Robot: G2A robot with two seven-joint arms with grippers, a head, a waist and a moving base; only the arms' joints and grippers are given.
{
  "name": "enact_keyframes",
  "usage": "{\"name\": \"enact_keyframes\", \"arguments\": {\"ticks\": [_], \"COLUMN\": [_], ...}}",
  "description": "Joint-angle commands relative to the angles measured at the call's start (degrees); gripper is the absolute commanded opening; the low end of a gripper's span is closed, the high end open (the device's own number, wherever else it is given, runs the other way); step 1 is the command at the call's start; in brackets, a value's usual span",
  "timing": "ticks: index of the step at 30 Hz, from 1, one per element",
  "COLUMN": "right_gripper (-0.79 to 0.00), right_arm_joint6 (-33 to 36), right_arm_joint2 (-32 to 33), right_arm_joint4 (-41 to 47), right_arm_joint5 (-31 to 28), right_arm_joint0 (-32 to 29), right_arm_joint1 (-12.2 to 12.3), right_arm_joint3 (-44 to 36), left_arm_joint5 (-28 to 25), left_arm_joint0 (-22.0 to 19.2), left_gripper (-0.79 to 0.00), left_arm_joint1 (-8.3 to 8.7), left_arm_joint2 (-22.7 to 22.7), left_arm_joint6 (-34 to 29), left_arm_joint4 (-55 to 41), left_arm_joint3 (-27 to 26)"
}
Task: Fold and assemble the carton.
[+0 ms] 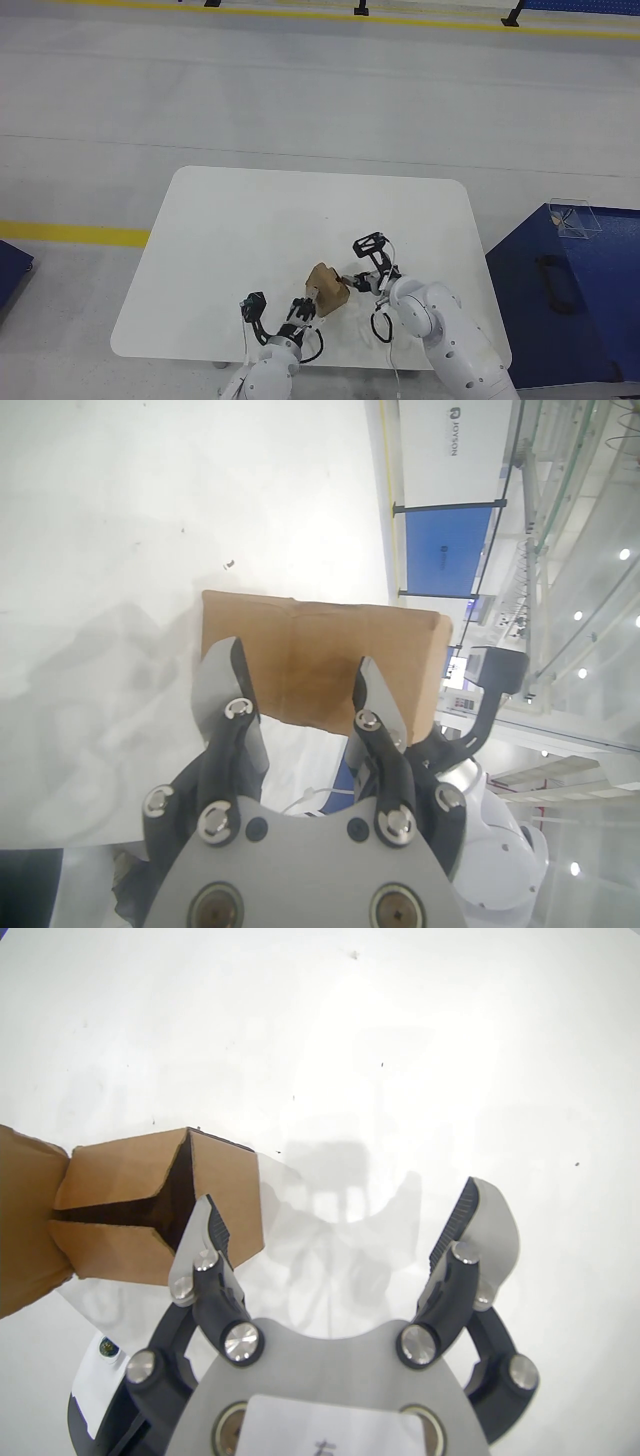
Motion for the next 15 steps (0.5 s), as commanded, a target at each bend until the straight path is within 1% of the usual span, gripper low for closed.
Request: {"name": "enact_keyframes", "arguments": {"ticks": [1, 2, 3, 4, 5, 10, 11, 12, 15], "right_gripper": [0.000, 0.000, 0.000, 0.000, 0.000, 0.000, 0.000, 0.000, 0.000], "right_arm_joint6": [-0.1, -0.2, -0.2, -0.2, -0.3, -0.4, -0.4, -0.4, -0.5], "right_arm_joint2": [0.1, 0.1, 0.2, 0.2, 0.2, 0.4, 0.4, 0.5, 0.9], "right_arm_joint4": [0.2, 0.3, 0.5, 0.5, 0.5, 0.8, 0.8, 1.0, 0.6], "right_arm_joint5": [-0.1, -0.1, -0.1, -0.2, -0.3, -0.5, -0.5, -0.7, -0.3], "right_arm_joint0": [0.0, -0.1, -0.1, -0.1, -0.1, 0.0, 0.1, 0.1, 0.4], "right_arm_joint1": [0.0, 0.0, 0.0, 0.0, 0.0, -0.1, -0.1, -0.1, 0.0], "right_arm_joint3": [0.1, 0.2, 0.2, 0.3, 0.3, 0.6, 0.7, 0.8, 1.0], "left_arm_joint5": [-0.4, -0.6, -0.7, -0.8, -1.0, 0.3, 1.0, 1.5, 2.9], "left_arm_joint0": [-1.0, -1.3, -1.6, -1.8, -2.0, -2.6, -2.9, -3.1, -3.6], "left_gripper": [-0.416, -0.394, -0.299, -0.175, -0.135, -0.062, -0.031, -0.034, -0.003], "left_arm_joint1": [-0.27, -0.37, -0.45, -0.52, -0.61, -0.83, -0.85, -0.89, -1.00], "left_arm_joint2": [0.9, 1.2, 1.4, 1.6, 1.8, 2.5, 2.7, 2.9, 3.3], "left_arm_joint6": [0.8, 0.7, 0.9, 1.4, 2.0, 2.5, 2.4, 2.3, 1.9], "left_arm_joint4": [0.2, 0.0, -0.1, 0.3, 0.4, 1.9, 2.5, 2.8, 3.6], "left_arm_joint3": [1.3, 1.8, 2.0, 2.2, 2.2, 2.2, 2.4, 2.6, 3.3]}}
